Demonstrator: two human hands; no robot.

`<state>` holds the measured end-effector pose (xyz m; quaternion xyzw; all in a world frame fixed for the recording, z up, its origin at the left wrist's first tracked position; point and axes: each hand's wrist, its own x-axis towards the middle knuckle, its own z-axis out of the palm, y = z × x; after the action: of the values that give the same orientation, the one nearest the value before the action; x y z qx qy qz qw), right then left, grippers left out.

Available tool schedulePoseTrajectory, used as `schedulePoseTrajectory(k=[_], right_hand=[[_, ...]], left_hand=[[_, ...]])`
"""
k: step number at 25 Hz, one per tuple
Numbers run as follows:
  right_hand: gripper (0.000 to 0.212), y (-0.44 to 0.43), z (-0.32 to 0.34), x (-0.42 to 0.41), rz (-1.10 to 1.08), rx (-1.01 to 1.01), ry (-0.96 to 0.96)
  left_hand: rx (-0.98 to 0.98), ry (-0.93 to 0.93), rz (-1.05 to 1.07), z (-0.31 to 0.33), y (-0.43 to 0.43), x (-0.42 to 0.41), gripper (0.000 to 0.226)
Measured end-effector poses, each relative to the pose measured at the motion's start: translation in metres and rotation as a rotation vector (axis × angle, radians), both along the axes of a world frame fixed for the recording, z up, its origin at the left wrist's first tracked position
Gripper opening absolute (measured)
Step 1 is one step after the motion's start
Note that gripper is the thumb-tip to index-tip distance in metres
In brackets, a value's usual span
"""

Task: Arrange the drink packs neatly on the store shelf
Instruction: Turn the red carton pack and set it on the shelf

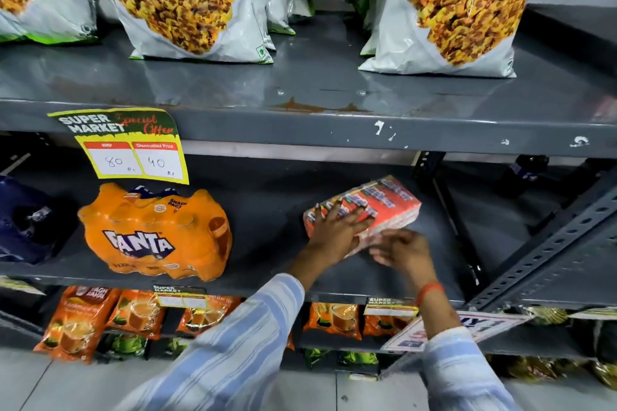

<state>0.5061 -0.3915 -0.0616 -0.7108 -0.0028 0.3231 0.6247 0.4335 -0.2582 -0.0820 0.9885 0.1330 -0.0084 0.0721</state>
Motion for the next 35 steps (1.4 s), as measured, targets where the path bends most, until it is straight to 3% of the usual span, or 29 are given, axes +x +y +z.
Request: schedulePoseTrajectory(k=[2,4,6,8,13,15,17,18,21,24,27,30,32,34,35], right_hand=[[0.017,0.000,0.005,0.027,-0.100,-0.223,-0.407],[0.044,0.007,0.006,0.061,-0.070,-0.421,-0.672],[0.059,0.017,0.006,0.086,0.058,-0.457,-0.588],[0.061,0.022,-0.007,0.095,0.136,-0.432,-0.465],[0.066,0.004,-0.043,0.098,0.021,-0.105,-0.215],[0.051,0.003,-0.034,0.103,0.091,-0.176,-0.136],[0.044,0.005,-0.024,0.107,0.158,-0.285,-0.036],[0.044,0.005,-0.022,0.106,0.191,-0.314,0.000],[0.039,-0.004,-0.025,0.097,0.216,-0.237,-0.128],[0.050,-0.018,-0.031,0.084,0.140,0.066,-0.324],[0.050,-0.025,-0.036,0.073,0.096,0.233,-0.297],[0.022,-0.016,-0.034,0.069,-0.044,0.327,-0.208],[0.015,-0.012,-0.033,0.068,-0.137,0.249,-0.305],[0.008,-0.020,-0.036,0.057,-0.221,0.227,-0.324],[0.014,-0.026,-0.040,0.044,-0.249,0.215,-0.318]], left_hand=[[-0.027,-0.045,0.099,-0.005,0.001,-0.006,0.061],[-0.237,-0.143,0.456,-0.016,-0.012,-0.013,0.087],[-0.588,-0.218,0.743,-0.019,-0.022,-0.017,0.112],[-0.696,-0.228,0.703,-0.019,-0.010,-0.022,0.114],[-0.721,-0.108,0.363,-0.004,0.055,-0.028,0.095],[-0.969,-0.143,0.411,0.002,0.057,-0.019,0.085],[-1.236,-0.316,0.603,0.009,0.054,-0.010,0.063],[-1.278,-0.372,0.679,0.009,0.054,-0.009,0.055],[-1.218,-0.444,0.634,0.003,0.052,-0.019,0.053],[-1.039,-0.559,0.429,-0.008,0.041,-0.036,0.069],[-1.004,-0.556,0.389,-0.017,0.037,-0.041,0.071],[-0.925,-0.622,0.718,-0.011,0.022,-0.030,0.059],[-1.046,-0.726,0.836,-0.002,-0.002,-0.020,0.063],[-1.272,-0.714,0.724,0.007,-0.020,-0.008,0.068],[-1.352,-0.694,0.657,0.010,-0.017,-0.004,0.068]])
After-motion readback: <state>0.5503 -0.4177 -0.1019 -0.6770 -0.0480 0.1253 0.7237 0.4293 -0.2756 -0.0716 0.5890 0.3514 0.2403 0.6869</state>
